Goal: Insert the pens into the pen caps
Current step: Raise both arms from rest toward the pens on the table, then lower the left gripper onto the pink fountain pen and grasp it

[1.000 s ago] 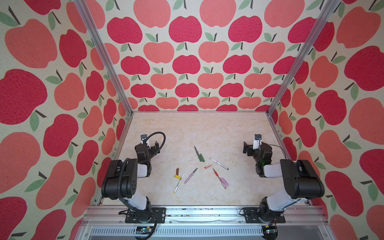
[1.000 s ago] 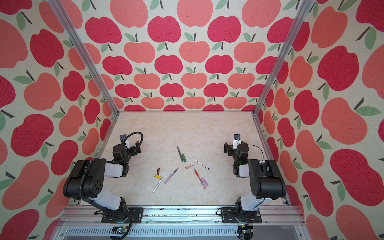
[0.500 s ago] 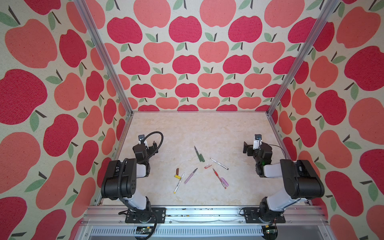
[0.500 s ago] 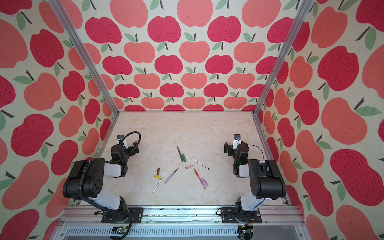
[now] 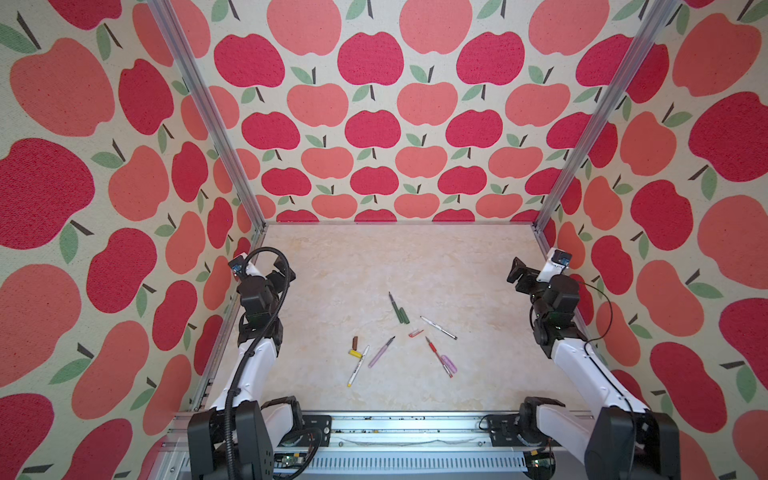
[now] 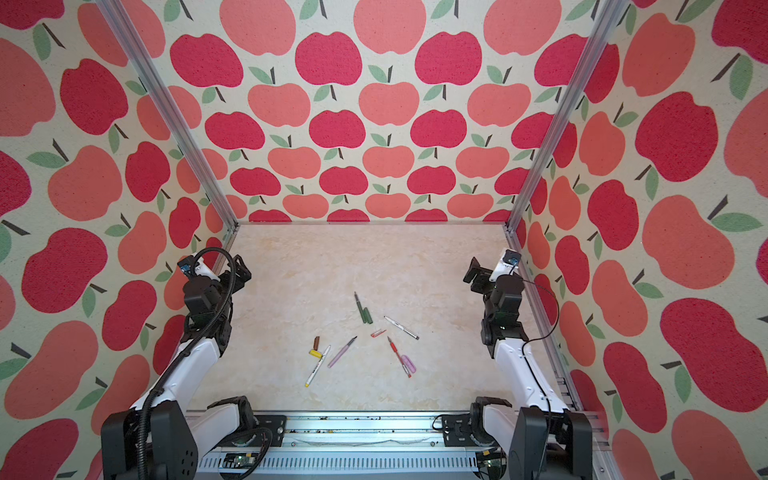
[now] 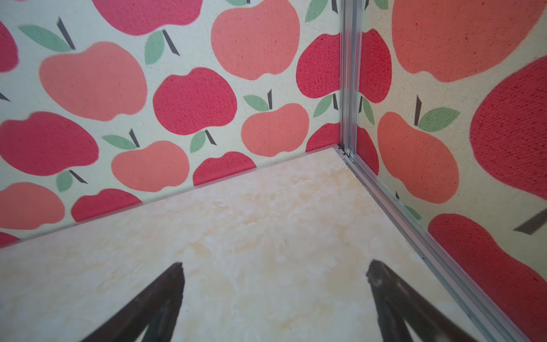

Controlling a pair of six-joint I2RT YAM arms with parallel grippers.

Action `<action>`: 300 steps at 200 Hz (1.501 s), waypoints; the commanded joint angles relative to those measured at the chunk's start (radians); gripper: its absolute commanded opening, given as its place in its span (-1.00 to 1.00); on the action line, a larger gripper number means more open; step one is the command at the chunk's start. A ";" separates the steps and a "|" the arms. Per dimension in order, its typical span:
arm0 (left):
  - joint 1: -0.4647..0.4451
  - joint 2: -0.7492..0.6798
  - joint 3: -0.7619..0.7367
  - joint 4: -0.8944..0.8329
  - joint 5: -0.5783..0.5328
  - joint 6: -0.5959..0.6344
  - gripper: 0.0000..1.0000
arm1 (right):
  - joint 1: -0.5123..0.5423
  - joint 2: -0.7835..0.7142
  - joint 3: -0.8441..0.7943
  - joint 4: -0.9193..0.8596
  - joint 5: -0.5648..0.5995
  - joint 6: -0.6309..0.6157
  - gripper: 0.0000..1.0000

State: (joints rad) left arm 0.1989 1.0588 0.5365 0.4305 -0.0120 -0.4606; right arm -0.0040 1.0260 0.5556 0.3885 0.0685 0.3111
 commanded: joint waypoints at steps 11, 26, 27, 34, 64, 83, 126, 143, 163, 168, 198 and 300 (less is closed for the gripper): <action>-0.103 -0.047 0.053 -0.180 0.120 -0.034 0.98 | 0.014 -0.021 0.103 -0.370 -0.234 0.144 0.99; -0.211 -0.042 0.120 -0.283 0.105 0.074 0.99 | 0.057 -0.022 0.157 -0.513 -0.223 0.130 0.99; -0.220 -0.042 0.124 -0.289 0.104 0.080 0.99 | 0.060 -0.022 0.161 -0.524 -0.220 0.129 0.99; -0.271 -0.032 0.155 -0.335 0.101 0.121 0.99 | 0.085 -0.024 0.185 -0.598 -0.198 0.121 0.99; -0.478 -0.002 0.254 -0.514 0.157 0.259 0.94 | 0.174 -0.042 0.255 -0.823 -0.171 0.128 0.97; -0.626 -0.014 0.290 -0.628 0.155 0.348 0.93 | 0.228 -0.035 0.298 -0.934 -0.196 0.117 0.97; -0.922 -0.038 0.326 -0.883 0.014 0.390 0.93 | 0.345 -0.018 0.359 -1.140 -0.121 0.067 0.96; -0.973 -0.024 0.314 -0.922 0.022 0.290 0.89 | 0.371 -0.018 0.356 -1.168 -0.101 0.079 0.98; -1.024 0.012 0.313 -0.961 0.035 0.217 0.84 | 0.399 -0.019 0.339 -1.168 -0.078 0.099 0.98; -1.034 0.020 0.317 -0.975 0.044 0.206 0.82 | 0.404 -0.017 0.333 -1.164 -0.078 0.103 0.98; -1.096 0.115 0.363 -1.095 0.053 0.139 0.64 | 0.423 0.021 0.342 -1.160 -0.059 0.105 0.98; -1.122 0.481 0.500 -1.256 0.012 0.213 0.12 | 0.436 0.050 0.361 -1.135 -0.034 0.111 0.98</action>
State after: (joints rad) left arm -0.9169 1.4803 0.9989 -0.7708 0.0223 -0.3134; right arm 0.4255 1.0924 0.9005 -0.7414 0.0154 0.4103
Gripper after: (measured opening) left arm 0.579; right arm 0.991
